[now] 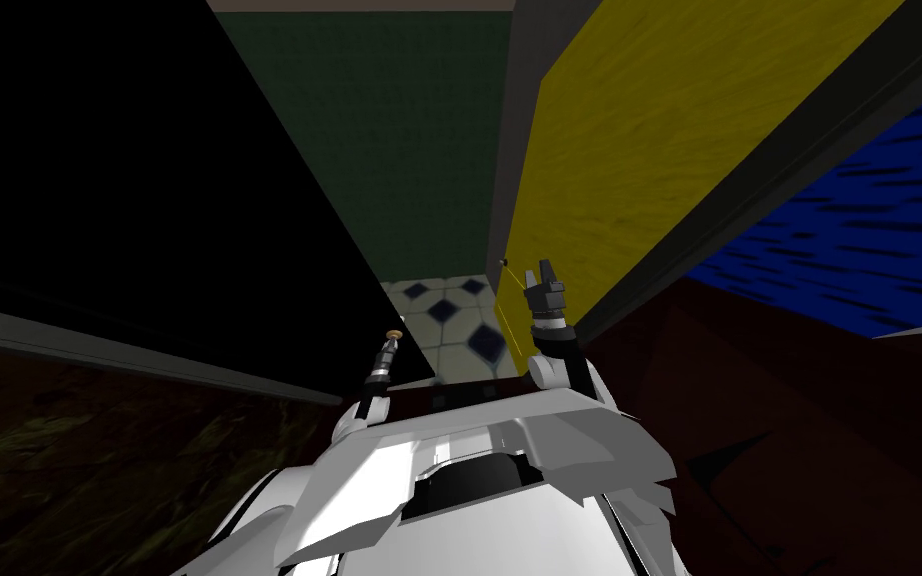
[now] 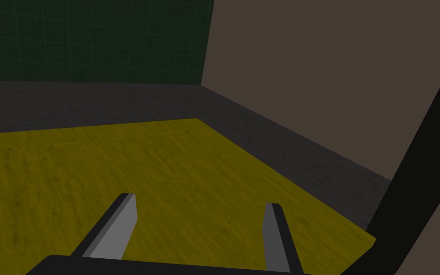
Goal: Push the door open
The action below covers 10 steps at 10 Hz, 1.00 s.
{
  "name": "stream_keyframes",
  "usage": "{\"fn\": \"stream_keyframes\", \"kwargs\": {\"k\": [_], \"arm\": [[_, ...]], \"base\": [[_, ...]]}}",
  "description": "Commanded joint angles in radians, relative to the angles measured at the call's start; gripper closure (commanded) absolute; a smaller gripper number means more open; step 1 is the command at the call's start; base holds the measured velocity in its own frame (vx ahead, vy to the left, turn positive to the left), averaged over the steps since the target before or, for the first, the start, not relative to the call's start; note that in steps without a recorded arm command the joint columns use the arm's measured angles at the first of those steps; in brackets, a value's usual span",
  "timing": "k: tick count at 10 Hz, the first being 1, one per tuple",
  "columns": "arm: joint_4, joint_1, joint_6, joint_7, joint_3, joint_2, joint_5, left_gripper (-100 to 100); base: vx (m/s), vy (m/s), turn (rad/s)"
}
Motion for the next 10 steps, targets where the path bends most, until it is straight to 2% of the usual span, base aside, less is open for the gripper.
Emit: {"fn": "stream_keyframes", "kwargs": {"k": [1, 7, 8, 9, 10], "arm": [[0.0, -0.004, -0.002, 0.04, 0.007, 0.001, 0.004, 100], [-0.016, -0.001, 0.013, 0.197, 0.037, -0.021, 0.02, 100], [-0.016, -0.001, 0.013, 0.206, 0.037, -0.021, 0.02, 100], [-0.021, 0.0, 0.017, 0.243, 0.045, -0.027, 0.024, 100], [-0.021, 0.0, 0.017, 0.248, 0.045, -0.027, 0.024, 100]], "base": [[0.043, 0.003, -0.005], [0.047, 0.002, -0.003], [0.037, 0.0, 0.001], [0.047, 0.006, -0.002], [0.036, 0.01, -0.004]]}}
